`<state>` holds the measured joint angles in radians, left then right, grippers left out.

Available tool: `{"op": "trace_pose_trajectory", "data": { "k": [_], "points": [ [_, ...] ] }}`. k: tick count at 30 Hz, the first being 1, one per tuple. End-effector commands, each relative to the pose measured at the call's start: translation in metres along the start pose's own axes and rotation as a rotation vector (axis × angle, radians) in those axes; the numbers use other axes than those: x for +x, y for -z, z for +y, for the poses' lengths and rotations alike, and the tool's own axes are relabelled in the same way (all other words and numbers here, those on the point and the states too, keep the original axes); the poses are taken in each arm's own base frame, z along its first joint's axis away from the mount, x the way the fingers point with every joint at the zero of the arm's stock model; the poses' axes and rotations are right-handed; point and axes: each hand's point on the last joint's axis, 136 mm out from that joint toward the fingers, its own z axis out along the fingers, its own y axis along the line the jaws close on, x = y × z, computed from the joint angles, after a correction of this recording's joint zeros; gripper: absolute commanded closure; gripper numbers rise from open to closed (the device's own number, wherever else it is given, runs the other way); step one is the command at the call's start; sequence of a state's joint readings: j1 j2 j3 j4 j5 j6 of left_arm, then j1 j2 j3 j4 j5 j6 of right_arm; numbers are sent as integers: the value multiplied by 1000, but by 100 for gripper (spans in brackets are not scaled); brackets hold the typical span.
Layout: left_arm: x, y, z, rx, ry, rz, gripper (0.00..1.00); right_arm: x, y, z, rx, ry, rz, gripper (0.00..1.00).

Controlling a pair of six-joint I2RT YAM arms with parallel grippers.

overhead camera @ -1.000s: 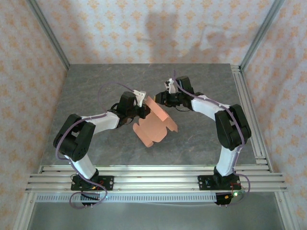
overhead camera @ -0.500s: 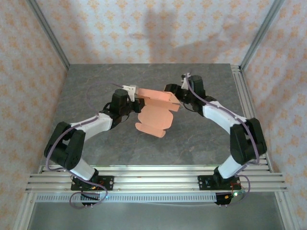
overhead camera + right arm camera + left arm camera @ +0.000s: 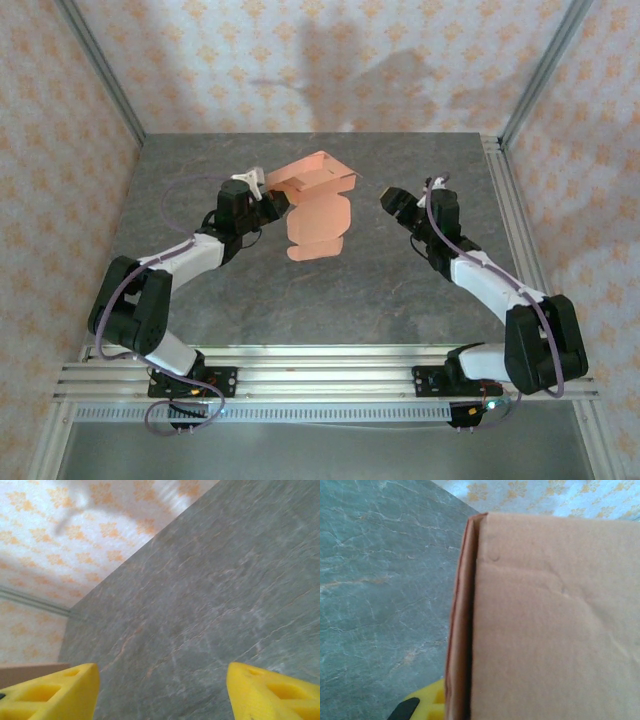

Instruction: Fold the paper box

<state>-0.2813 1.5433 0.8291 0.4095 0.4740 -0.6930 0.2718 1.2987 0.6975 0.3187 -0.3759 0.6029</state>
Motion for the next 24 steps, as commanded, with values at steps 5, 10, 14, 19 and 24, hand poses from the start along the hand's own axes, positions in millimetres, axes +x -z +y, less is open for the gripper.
{"op": "trace_pose_trajectory", "data": {
  "k": [5, 10, 14, 19, 24],
  "points": [
    [-6, -1, -22, 101, 17, -6, 100, 10, 3, 87, -341, 45, 66, 33],
    [-6, 0, -23, 99, 11, -4, 100, 13, -4, 114, -439, 25, 102, 33],
    [-6, 0, -24, 103, 6, -2, 100, 16, -6, 130, -480, 48, 120, 33],
    [-4, -2, -23, 104, -6, 6, 100, 20, -9, 140, -510, 37, 137, 35],
    [-2, -5, -22, 108, -4, 14, 100, 30, -20, 136, -464, 35, 187, 40]
  ]
}}
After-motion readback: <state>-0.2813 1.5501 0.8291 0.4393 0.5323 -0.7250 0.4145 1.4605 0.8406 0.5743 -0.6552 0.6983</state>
